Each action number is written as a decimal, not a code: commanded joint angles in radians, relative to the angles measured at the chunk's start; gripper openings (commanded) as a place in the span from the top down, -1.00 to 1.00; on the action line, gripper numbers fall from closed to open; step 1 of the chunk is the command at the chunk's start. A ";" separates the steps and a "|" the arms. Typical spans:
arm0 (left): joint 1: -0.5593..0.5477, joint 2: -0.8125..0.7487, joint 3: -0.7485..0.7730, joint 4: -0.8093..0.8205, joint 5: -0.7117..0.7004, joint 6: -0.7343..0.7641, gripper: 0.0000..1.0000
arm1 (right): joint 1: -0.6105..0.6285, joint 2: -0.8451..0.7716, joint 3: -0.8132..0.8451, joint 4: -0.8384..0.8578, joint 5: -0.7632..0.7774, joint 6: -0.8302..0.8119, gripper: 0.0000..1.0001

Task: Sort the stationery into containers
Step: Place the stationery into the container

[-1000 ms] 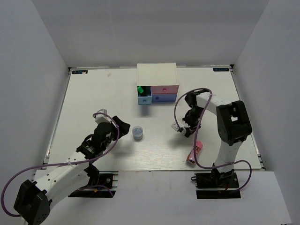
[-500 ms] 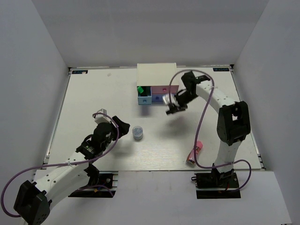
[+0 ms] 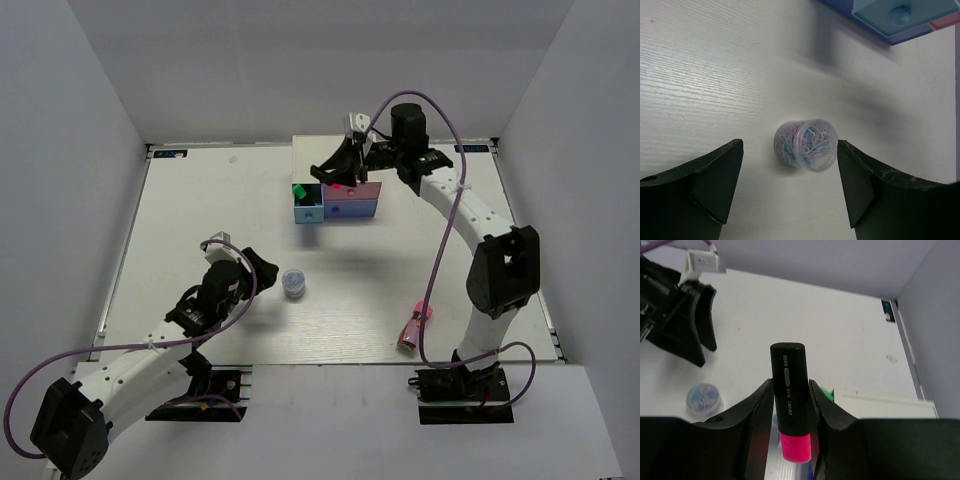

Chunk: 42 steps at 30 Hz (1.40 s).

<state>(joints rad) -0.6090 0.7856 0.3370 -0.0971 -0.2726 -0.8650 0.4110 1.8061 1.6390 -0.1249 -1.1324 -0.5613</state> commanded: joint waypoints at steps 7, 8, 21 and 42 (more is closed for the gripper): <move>-0.003 -0.029 0.017 -0.010 0.000 0.009 -0.72 | 0.072 0.203 0.070 0.755 -0.240 0.616 0.71; -0.003 -0.029 0.017 -0.010 0.000 0.009 -0.72 | 0.072 0.217 0.070 0.827 -0.253 0.655 0.71; -0.003 -0.048 0.008 -0.019 -0.010 0.000 -0.72 | 0.057 0.403 0.228 0.749 -0.297 0.594 0.74; -0.003 -0.029 0.008 -0.010 -0.010 0.000 -0.72 | 0.058 0.374 0.329 -0.228 -0.129 -0.364 0.80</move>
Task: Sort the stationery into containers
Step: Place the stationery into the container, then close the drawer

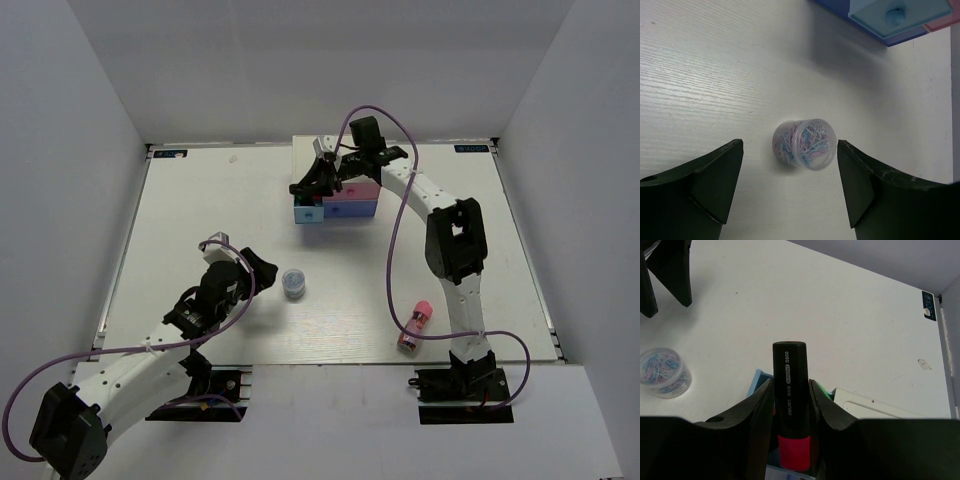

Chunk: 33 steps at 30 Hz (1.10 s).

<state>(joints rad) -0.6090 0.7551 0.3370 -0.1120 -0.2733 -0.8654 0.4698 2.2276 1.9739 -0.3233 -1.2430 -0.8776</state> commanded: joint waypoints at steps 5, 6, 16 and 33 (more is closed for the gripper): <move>-0.003 0.001 0.008 0.005 -0.009 0.000 -0.72 | 0.003 -0.054 -0.024 -0.036 -0.018 -0.050 0.80; -0.003 0.001 0.008 0.005 -0.009 0.000 -0.72 | -0.002 -0.052 -0.026 -0.042 -0.010 -0.058 0.80; -0.003 -0.030 0.008 -0.005 -0.009 0.000 -0.72 | -0.007 -0.046 0.046 -0.293 0.076 -0.342 -0.23; -0.003 -0.020 0.008 -0.005 -0.009 0.000 -0.72 | -0.005 -0.183 -0.058 0.006 -0.009 0.015 0.59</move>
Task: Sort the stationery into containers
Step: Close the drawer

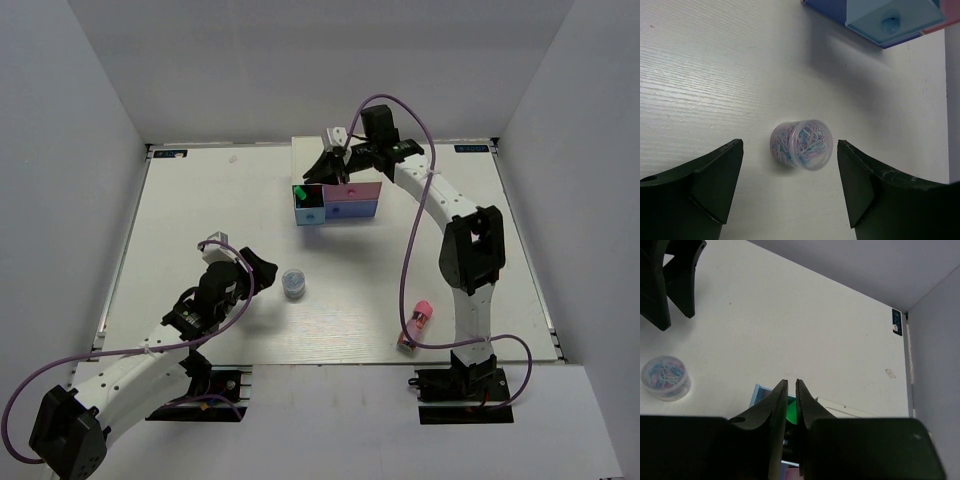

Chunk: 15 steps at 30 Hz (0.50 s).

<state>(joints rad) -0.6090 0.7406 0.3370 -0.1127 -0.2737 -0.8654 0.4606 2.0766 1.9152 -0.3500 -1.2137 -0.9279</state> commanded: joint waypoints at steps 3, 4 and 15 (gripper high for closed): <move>-0.003 -0.006 0.008 -0.004 -0.009 0.000 -0.72 | 0.007 -0.024 -0.001 0.005 -0.029 0.057 0.82; -0.003 -0.006 0.008 -0.004 -0.009 0.000 -0.72 | 0.013 -0.023 0.001 0.000 -0.009 0.054 0.84; -0.003 -0.006 0.008 -0.004 -0.009 0.000 -0.72 | 0.064 0.073 0.100 -0.089 0.160 -0.015 0.82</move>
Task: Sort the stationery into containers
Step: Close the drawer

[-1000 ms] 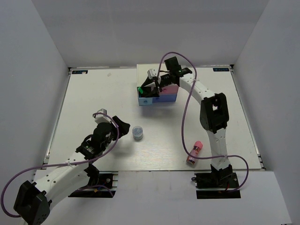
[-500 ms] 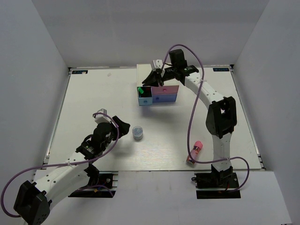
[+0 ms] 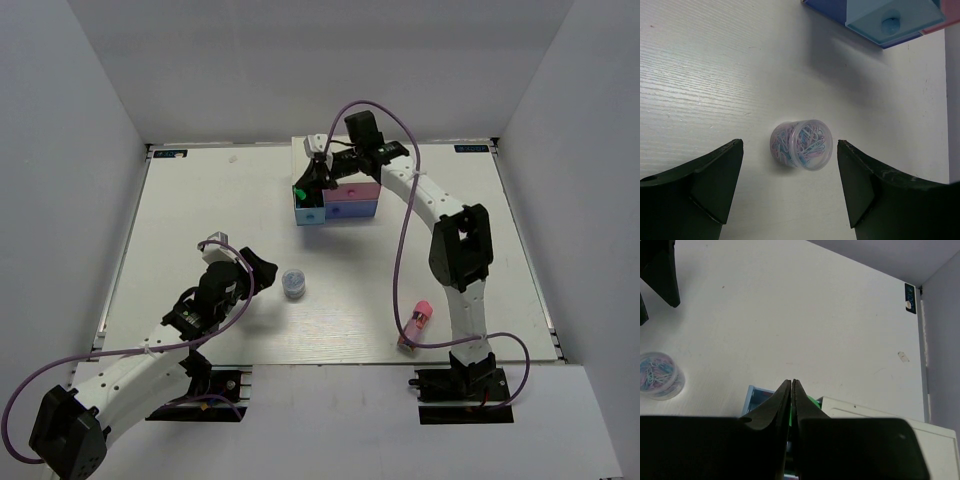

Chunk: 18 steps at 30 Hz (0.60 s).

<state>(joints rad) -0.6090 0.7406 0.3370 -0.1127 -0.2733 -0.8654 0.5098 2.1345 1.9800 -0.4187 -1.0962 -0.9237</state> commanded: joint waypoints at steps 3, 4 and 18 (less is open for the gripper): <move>-0.003 -0.006 0.008 -0.013 -0.009 0.000 -0.72 | 0.013 0.013 0.046 -0.066 0.006 -0.020 0.82; -0.003 -0.006 0.008 -0.022 -0.009 0.000 -0.72 | 0.012 0.007 0.048 -0.083 -0.026 -0.070 0.82; -0.003 0.019 -0.004 0.007 0.000 -0.009 -0.72 | 0.022 -0.082 -0.064 -0.537 0.127 -0.517 0.97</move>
<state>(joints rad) -0.6090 0.7528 0.3332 -0.1204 -0.2729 -0.8730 0.5259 2.1143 1.9560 -0.9161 -1.0149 -1.3830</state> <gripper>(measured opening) 0.856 0.021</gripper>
